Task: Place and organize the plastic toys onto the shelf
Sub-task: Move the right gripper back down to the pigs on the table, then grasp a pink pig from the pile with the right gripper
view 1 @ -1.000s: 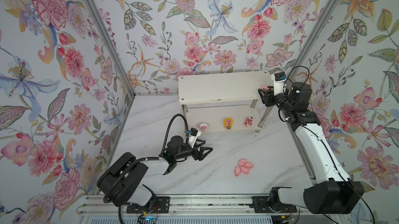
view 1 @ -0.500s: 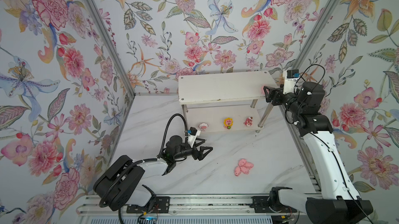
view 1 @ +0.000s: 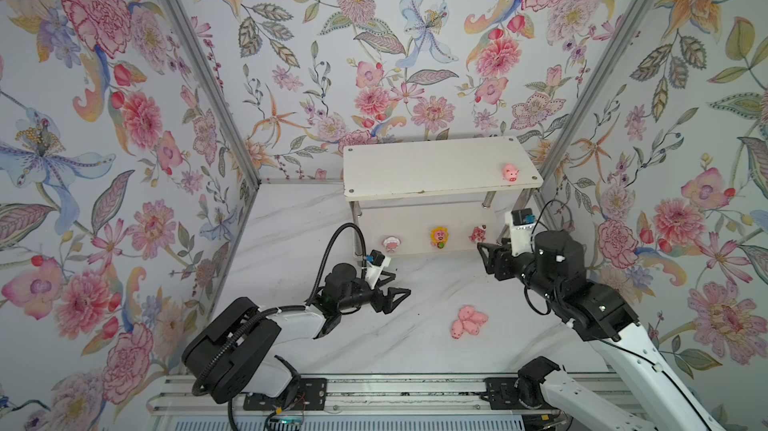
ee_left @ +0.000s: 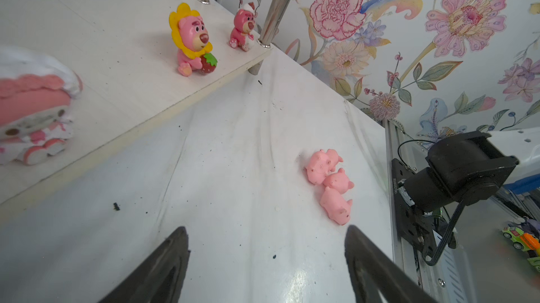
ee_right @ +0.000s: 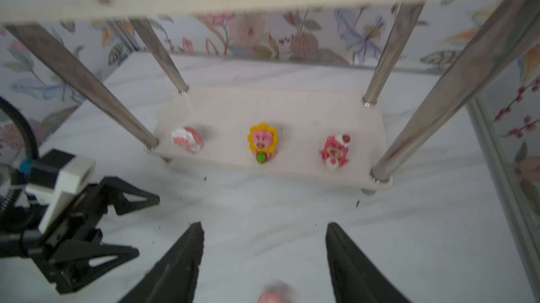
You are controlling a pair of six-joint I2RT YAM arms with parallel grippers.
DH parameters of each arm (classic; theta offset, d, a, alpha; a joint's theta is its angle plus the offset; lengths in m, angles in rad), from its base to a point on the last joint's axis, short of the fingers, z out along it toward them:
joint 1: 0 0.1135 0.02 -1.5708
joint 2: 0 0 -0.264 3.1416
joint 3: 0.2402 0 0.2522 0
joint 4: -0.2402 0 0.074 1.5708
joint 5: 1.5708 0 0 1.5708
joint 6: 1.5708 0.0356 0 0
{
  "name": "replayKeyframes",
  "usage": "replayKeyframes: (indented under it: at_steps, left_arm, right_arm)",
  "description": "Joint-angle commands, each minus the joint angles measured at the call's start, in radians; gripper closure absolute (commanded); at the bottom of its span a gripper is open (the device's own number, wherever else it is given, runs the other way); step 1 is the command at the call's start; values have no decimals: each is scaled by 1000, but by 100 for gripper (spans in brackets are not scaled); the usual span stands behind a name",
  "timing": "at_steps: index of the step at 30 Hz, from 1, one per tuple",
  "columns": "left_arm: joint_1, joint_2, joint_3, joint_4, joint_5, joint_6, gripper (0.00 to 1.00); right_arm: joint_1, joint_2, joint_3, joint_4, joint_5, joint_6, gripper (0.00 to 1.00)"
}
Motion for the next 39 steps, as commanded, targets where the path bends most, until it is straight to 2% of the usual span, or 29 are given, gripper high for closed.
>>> replayKeyframes:
  at_steps: [1,4,5,6,7,11,16,19,30,39]
  left_arm:
    - [-38,41,-3,-25,-36,35,17]
    - [-72,80,7,-24,-40,30,18]
    - [-78,91,8,-22,-40,27,19]
    - [-81,98,9,-19,-38,21,19]
    - [-81,106,7,-12,-37,15,19]
    - [-82,109,-4,33,-38,-11,18]
    - [-81,156,16,39,-33,-16,18]
    - [-81,175,31,40,-30,-16,18]
    - [-64,207,53,42,-29,-9,18]
    - [-6,218,26,138,33,-62,18]
  right_arm:
    - [59,-9,-145,-81,18,160,41]
    - [77,33,-284,-46,-69,226,65]
    - [114,55,-324,-26,-105,248,71]
    - [128,70,-356,-4,-134,266,72]
    - [147,88,-383,20,-159,286,71]
    - [224,100,-426,64,-155,356,54]
    - [268,102,-448,93,-178,408,45]
    - [290,125,-464,106,-159,425,43]
    - [294,241,-491,167,-132,414,44]
    - [310,284,-452,212,-32,403,68]
